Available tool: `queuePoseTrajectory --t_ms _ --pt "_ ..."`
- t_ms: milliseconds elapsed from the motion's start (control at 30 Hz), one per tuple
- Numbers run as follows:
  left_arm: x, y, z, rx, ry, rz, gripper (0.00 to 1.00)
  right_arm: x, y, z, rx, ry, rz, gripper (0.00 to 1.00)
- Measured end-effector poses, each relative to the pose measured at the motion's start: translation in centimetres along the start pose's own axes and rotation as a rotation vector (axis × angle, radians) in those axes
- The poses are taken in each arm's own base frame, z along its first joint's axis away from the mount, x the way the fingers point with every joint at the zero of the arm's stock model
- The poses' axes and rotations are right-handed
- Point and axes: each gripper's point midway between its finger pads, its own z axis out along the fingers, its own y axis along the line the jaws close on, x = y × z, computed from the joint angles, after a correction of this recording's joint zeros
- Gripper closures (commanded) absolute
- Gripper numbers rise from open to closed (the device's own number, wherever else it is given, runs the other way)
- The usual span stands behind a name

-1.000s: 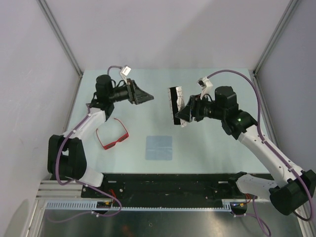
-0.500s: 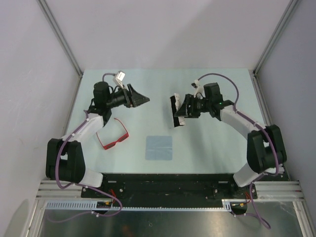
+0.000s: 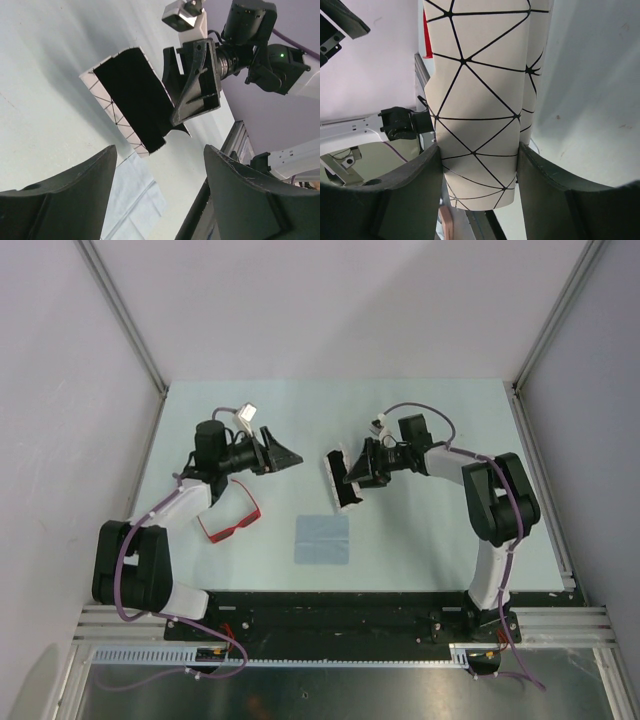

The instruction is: Organize the sunglasses

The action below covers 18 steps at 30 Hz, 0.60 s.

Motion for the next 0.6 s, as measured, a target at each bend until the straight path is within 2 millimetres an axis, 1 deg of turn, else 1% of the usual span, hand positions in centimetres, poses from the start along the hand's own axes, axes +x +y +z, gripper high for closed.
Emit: queuePoseTrajectory --t_ms 167,233,300,367,400,467,500,600 --pt "0.5 0.5 0.0 -0.015 0.007 -0.015 0.24 -1.0 -1.1 0.5 0.020 0.015 -0.015 0.96" --pt "0.6 0.5 0.0 -0.016 0.009 -0.017 0.24 -0.8 -1.8 0.6 0.031 0.025 -0.007 0.95" --pt "0.7 0.4 0.0 -0.015 0.011 -0.016 0.24 -0.8 -2.8 0.4 0.045 0.034 0.013 0.92" --pt "0.7 0.4 0.0 -0.014 0.013 -0.016 0.25 -1.0 -3.9 0.2 0.061 0.038 0.031 0.77" --pt "0.7 0.4 0.0 -0.014 0.013 -0.016 0.26 -1.1 -4.4 0.2 0.067 0.039 0.039 0.72" --pt "0.8 0.3 0.1 -0.013 0.015 -0.016 0.26 -1.2 -5.2 0.1 0.078 0.046 0.053 0.66" --pt "0.9 0.3 0.1 -0.012 0.017 -0.016 0.26 -1.2 -5.6 0.0 0.086 0.048 0.064 0.58" --pt "1.1 0.2 0.2 -0.011 0.025 -0.020 0.26 -1.3 -5.8 -0.2 0.099 0.051 0.072 0.50"
